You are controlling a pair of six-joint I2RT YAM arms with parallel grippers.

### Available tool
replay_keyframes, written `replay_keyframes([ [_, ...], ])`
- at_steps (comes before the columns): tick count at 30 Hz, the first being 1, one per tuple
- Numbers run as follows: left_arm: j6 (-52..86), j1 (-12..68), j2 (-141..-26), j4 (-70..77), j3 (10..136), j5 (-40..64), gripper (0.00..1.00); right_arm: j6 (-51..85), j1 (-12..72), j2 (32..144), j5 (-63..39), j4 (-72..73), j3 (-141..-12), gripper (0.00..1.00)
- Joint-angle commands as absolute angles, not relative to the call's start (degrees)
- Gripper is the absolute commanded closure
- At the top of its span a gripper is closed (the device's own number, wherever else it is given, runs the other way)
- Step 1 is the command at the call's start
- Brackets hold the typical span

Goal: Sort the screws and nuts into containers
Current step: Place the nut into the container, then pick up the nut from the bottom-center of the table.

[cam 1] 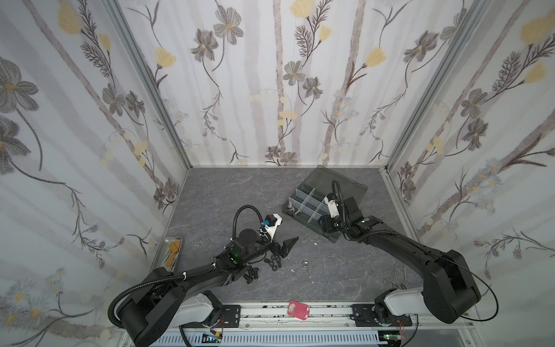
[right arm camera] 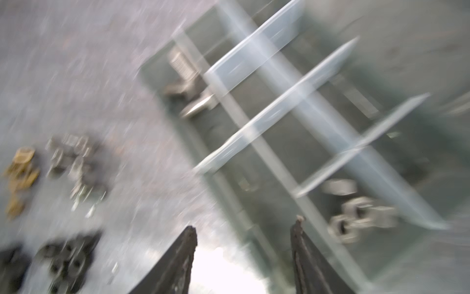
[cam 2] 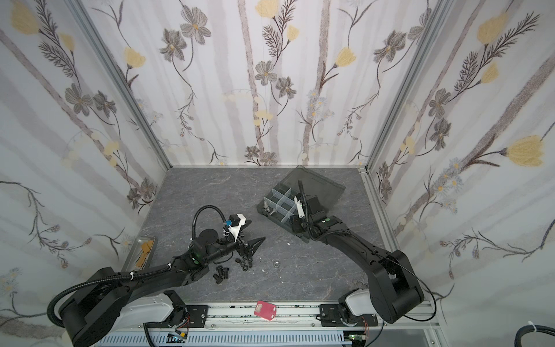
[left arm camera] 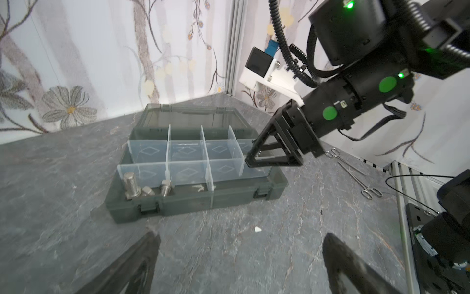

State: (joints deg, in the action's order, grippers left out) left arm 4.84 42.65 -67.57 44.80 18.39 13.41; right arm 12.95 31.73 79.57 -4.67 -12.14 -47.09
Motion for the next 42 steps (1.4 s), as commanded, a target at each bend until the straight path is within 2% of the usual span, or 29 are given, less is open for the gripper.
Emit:
replay_keyframes([
  [1,9.1,42.7,-64.3,39.8,15.4,11.2,0.0,12.0,37.9,79.4,-7.5,-10.6,-43.8,0.39],
  [5,13.0,43.1,-60.6,39.7,10.6,10.4,0.0,13.5,43.7,80.0,-7.2,-9.9,-39.5,0.38],
  [12,15.6,44.5,-59.3,40.5,6.3,11.1,0.0,9.6,46.6,81.3,-9.5,-10.0,-38.7,0.36],
  [19,16.6,45.4,-57.7,40.8,4.8,8.3,0.0,11.2,52.6,82.6,-7.5,-7.5,-36.8,0.33],
  [23,16.4,45.4,-57.8,41.7,5.0,7.6,0.0,12.9,53.6,84.0,-5.7,-7.8,-37.2,0.35],
  [28,16.2,45.5,-59.4,42.9,5.5,7.6,0.0,15.6,54.0,85.7,-6.0,-7.3,-36.6,0.41],
  [35,17.0,45.6,-60.9,45.7,4.8,7.4,0.0,16.0,54.7,87.4,-4.1,-8.7,-37.7,0.6],
  [37,16.7,45.7,-60.7,45.3,5.1,7.3,0.0,16.0,54.9,86.9,-4.0,-9.2,-38.0,0.6],
  [40,16.3,45.7,-60.3,45.2,5.1,7.1,0.0,16.5,54.9,86.4,-3.5,-11.0,-38.3,0.51],
  [42,16.3,45.7,-60.3,45.2,5.1,6.9,0.0,17.4,54.9,86.2,-3.0,-12.5,-38.6,0.52],
])
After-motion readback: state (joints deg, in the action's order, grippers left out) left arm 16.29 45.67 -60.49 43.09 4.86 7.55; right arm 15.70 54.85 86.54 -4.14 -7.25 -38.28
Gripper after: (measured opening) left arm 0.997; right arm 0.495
